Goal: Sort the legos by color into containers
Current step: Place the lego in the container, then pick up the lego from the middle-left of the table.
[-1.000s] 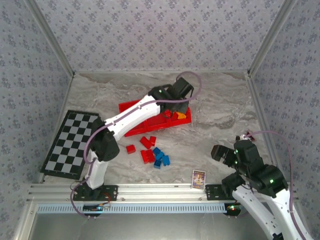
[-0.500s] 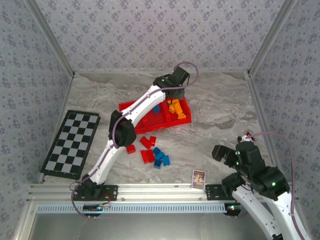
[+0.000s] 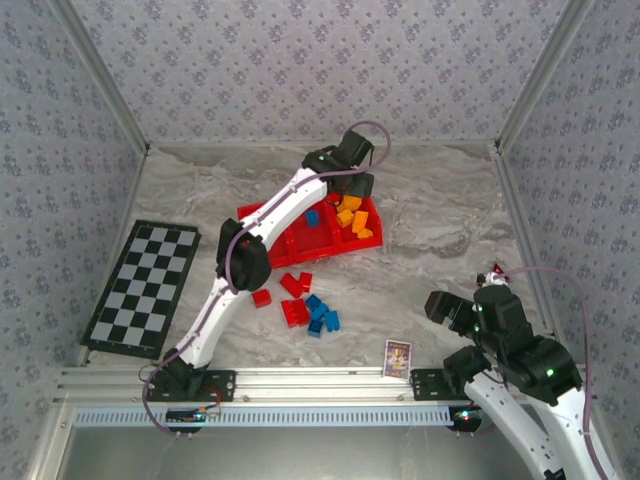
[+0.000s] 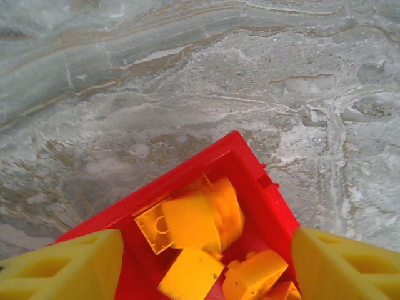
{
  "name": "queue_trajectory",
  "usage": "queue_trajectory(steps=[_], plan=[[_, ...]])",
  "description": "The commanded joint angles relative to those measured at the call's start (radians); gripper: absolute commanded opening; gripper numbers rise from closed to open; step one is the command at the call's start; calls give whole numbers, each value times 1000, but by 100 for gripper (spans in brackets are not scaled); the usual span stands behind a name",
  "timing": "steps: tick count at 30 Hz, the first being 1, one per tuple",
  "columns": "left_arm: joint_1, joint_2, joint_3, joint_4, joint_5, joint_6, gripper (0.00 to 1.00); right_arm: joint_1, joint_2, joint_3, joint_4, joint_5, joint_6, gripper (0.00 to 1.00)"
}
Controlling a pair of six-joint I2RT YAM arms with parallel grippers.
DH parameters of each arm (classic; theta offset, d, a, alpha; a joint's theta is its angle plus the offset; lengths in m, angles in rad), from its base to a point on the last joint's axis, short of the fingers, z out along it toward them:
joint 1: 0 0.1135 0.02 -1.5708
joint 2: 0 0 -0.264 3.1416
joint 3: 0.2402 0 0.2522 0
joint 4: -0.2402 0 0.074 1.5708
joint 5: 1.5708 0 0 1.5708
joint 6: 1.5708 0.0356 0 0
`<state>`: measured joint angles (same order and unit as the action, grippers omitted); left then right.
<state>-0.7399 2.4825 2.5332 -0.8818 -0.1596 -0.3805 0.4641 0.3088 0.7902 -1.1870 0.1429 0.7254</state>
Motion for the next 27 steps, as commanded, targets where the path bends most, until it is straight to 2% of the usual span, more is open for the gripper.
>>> queue_trajectory(steps=[1,3,5,6,9,11,19,24,27], plan=[[-1,-31,-9,11,35,12,75,-4,-15,18,-19,20,3,100],[-2,-55,-17,4,30,16,81,-4,-19,18,-20,22,5,100],[-5,-86,-31,-7,-3,20,98,-5,-22,17,-18,27,7,100],[-8,-102,-34,-21,-19,25,100,-5,-25,18,-16,30,6,100],[-14,-160,-68,-63,-52,32,100,-6,-27,18,-14,32,7,100],[-23,-232,-160,-41,-67,34,100,-7,-27,17,-10,34,7,100],[-71,-634,-793,154,-115,9,100,-8,-36,16,-13,12,8,100],[-94,-814,-1056,148,-160,-105,100,-13,-30,15,0,3,9,100],[-101,-914,-1206,160,-162,-239,98,-14,-24,14,4,0,8,100]])
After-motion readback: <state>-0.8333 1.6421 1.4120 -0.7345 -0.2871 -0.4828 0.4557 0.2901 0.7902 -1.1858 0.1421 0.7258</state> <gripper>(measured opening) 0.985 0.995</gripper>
